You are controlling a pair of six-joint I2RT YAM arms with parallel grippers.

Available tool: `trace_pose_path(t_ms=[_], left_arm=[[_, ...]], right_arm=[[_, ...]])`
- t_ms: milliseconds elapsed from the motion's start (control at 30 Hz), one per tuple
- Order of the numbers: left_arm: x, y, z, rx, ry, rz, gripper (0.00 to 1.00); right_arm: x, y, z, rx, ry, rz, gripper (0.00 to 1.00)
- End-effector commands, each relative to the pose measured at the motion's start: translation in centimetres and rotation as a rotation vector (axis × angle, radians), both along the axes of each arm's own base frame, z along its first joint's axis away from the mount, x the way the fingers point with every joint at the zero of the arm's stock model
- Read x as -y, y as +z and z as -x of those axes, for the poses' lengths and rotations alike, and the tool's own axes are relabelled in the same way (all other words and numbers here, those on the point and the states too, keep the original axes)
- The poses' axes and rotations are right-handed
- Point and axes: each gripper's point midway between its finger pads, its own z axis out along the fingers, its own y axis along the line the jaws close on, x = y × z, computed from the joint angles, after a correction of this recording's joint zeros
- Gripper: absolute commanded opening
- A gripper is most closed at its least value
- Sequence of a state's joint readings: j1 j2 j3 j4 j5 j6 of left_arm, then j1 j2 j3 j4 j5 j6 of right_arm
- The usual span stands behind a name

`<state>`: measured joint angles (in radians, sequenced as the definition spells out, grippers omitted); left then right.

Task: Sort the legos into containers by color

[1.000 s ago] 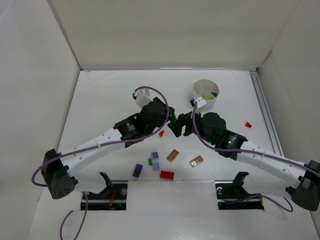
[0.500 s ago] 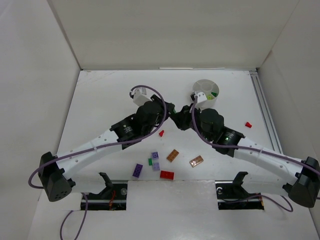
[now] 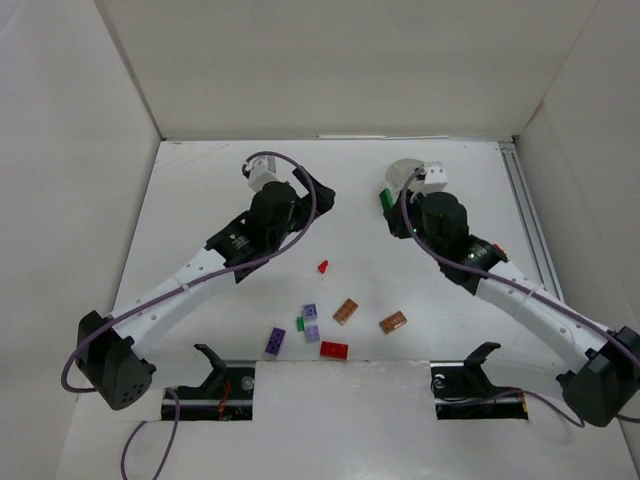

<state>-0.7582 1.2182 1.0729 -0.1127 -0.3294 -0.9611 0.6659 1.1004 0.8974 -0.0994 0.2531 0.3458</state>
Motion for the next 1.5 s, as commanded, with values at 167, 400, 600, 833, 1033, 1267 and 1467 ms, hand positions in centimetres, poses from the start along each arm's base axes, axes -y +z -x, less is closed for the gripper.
trace_pose_path(t_ms=[167,400,600,833,1033,1267,1467], left_arm=[[-5.7,-5.5,-1.9,-0.077,0.012,-0.190,1.00],[-6.5,-9.2,-2.4,-0.151,-0.021,-0.217,1.00],[-6.8,-10.7,-2.5,-0.185,-0.036,-0.259,1.00],[-6.6,-11.5,-2.8,-0.205,-0.038,-0.270,1.00],[-6.3,-12.2,-2.7,-0.222,-0.061,-0.277,1.00],[-6.0,-12.3,-2.2,-0.221,-0.096,-0.279,1.00],[-5.9,-13.5,0.4,-0.271,-0.151,-0.307,1.00]], right_arm=[[12.7,-1.8,-7.6,-0.243,-0.350,0.241,0.00],[15.1,-5.0,-14.0,-0.393,-0.357,0.292,0.00],[15.4,-6.1,-17.5,-0.416,-0.319,0.299,0.00],[16.0,-9.0,-18.4,-0.488,-0.294,0.327,0.02],[16.2,-8.9,-18.6,-0.481,-0.288,0.322,0.25],[16.1,-6.5,-18.3,-0.411,-0.277,0.313,0.47],[14.9,-2.4,-15.7,-0.308,-0.261,0.282,0.48]])
